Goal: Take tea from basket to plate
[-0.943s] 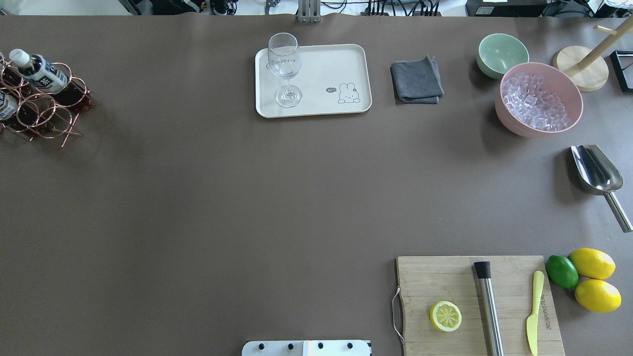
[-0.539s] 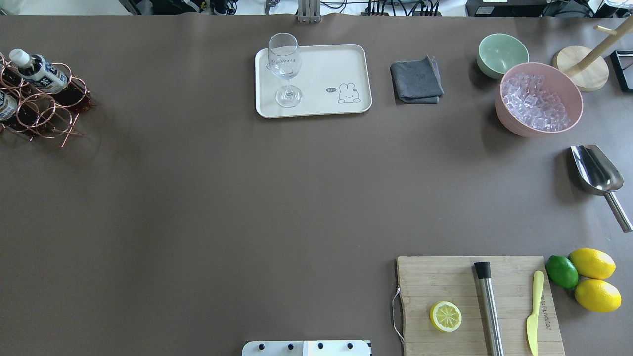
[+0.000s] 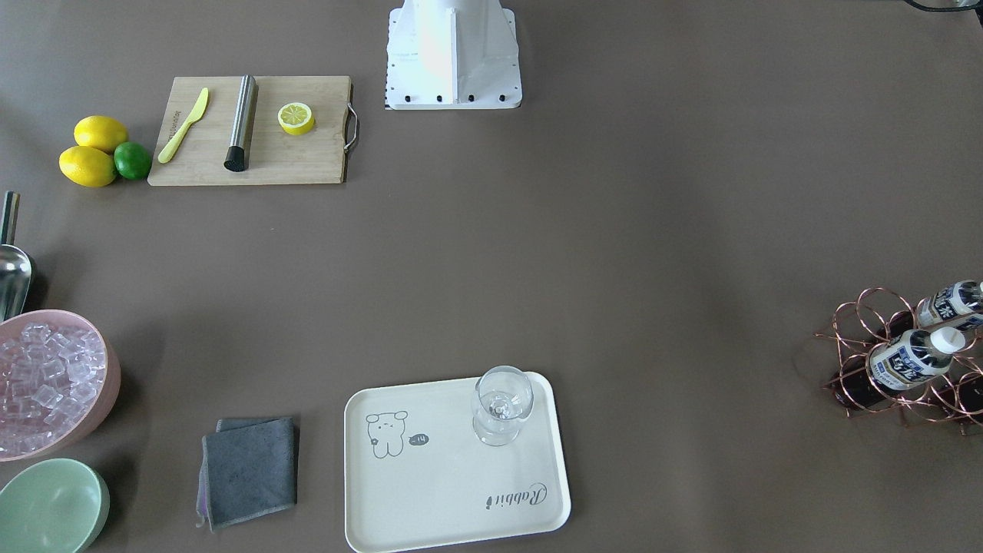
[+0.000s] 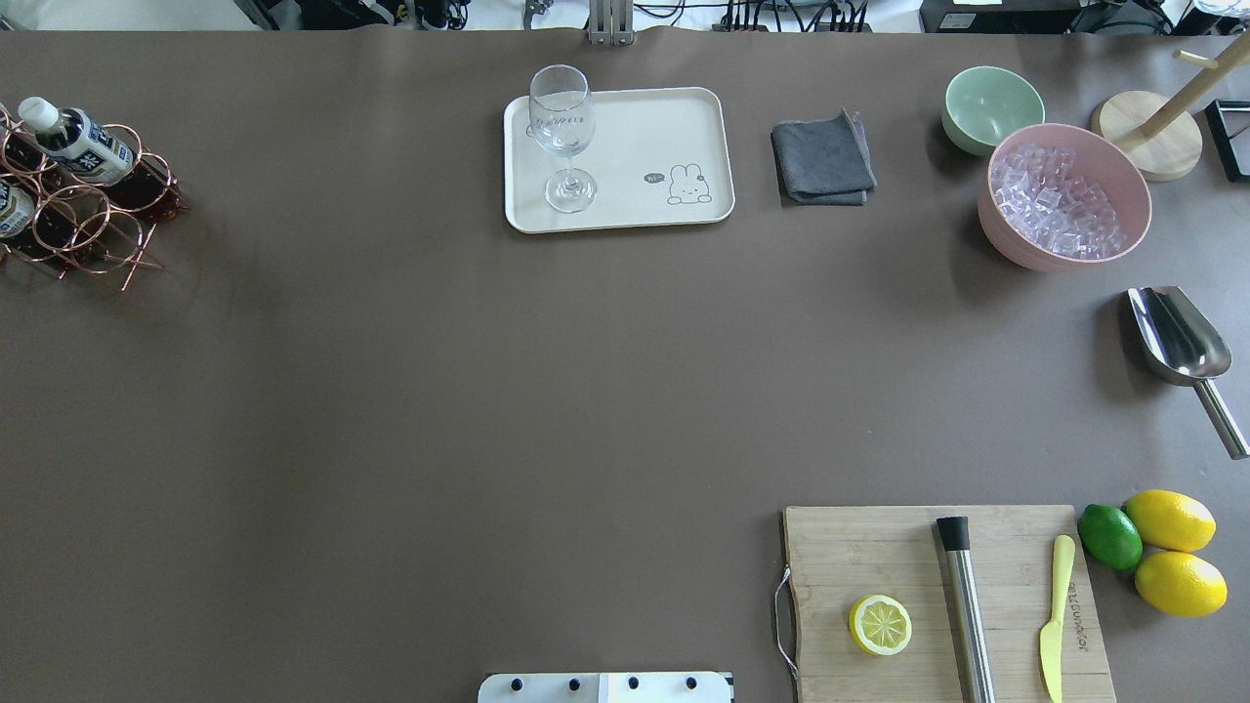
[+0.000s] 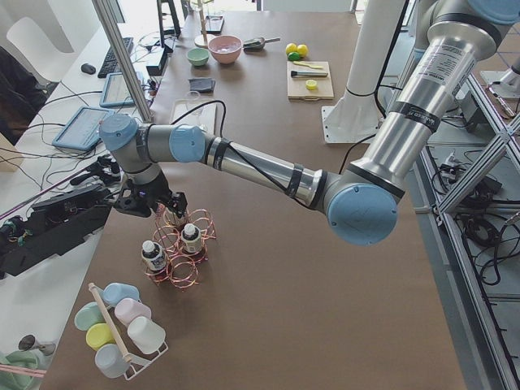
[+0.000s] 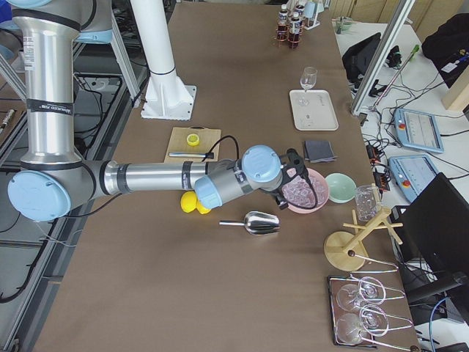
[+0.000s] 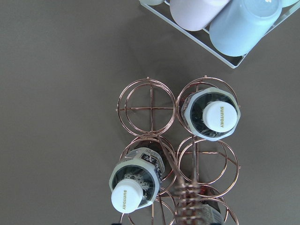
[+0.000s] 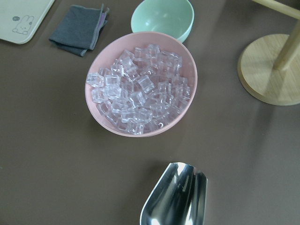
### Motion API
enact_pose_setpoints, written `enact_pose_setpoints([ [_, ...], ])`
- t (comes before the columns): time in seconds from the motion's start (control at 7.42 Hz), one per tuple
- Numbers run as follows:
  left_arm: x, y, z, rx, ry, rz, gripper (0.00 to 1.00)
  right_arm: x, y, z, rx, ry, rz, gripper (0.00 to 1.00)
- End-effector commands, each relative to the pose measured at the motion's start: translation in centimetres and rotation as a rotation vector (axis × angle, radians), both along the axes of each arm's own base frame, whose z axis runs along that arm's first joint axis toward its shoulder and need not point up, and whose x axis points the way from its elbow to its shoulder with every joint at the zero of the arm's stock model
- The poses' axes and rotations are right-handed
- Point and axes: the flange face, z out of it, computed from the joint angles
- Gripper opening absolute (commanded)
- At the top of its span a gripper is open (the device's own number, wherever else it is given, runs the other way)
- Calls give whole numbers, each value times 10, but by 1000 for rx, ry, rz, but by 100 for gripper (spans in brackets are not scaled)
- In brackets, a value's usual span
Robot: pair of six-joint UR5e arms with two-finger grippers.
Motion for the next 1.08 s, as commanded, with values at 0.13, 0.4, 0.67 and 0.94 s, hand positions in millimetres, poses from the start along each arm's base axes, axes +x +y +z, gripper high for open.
enact_pose_setpoints([
  [0.13, -1, 15, -10, 50, 7, 15, 0, -95, -74, -145, 94, -65, -85, 97],
  [0.4, 0, 50, -58, 111, 10, 27, 0, -149, -77, -190, 173, -92, -50, 98],
  [0.67, 11, 90, -147, 44, 113, -3, 0, -206, -61, -208, 286, -135, 1, 98],
  [0.94, 58, 149, -239, -12, 133, -121, 0, -257, -32, -226, 394, -277, 102, 98],
])
